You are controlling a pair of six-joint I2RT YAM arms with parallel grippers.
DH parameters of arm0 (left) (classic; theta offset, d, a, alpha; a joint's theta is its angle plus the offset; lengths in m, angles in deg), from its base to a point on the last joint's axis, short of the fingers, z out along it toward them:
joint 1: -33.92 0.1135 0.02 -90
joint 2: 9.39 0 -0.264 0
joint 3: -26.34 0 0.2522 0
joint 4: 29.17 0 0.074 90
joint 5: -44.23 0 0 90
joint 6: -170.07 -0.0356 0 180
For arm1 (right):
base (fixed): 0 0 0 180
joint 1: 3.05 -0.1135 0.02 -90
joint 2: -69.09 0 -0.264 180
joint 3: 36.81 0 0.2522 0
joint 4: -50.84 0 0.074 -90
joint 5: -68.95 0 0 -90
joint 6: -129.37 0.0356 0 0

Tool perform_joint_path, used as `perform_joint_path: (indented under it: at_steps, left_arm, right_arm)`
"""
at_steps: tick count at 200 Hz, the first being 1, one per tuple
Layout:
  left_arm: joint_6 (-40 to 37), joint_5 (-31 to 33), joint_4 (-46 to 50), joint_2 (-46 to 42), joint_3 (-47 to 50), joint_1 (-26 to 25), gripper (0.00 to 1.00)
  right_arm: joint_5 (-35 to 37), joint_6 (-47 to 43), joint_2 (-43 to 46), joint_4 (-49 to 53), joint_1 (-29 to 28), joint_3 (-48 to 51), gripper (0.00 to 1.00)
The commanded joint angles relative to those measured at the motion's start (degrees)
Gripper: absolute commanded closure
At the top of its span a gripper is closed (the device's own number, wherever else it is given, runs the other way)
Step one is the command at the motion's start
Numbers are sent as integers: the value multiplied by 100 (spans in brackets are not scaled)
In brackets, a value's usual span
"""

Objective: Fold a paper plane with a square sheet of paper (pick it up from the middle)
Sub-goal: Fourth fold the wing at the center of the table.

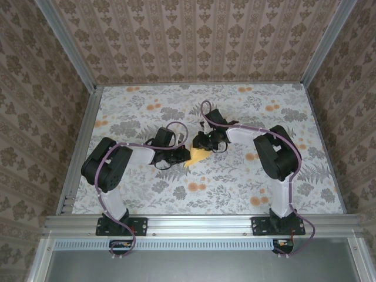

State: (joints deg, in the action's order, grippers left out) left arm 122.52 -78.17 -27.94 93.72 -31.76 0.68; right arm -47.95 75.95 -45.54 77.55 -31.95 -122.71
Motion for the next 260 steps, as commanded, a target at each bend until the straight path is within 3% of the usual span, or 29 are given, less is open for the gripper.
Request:
perform_joint_path:
  at_steps: [1, 127, 260]
  left_arm:
    - [-67, 67, 354, 113, 3, 36, 94]
    - [104, -371, 87, -606, 72, -5, 84]
    - [281, -407, 76, -354, 334, -165, 83]
  right_arm:
    - [-209, -1, -124, -73, -16, -94, 79]
    - [-210, -94, -448, -131, 68, 86, 82]
    - [-196, -98, -503, -137, 67, 121, 83]
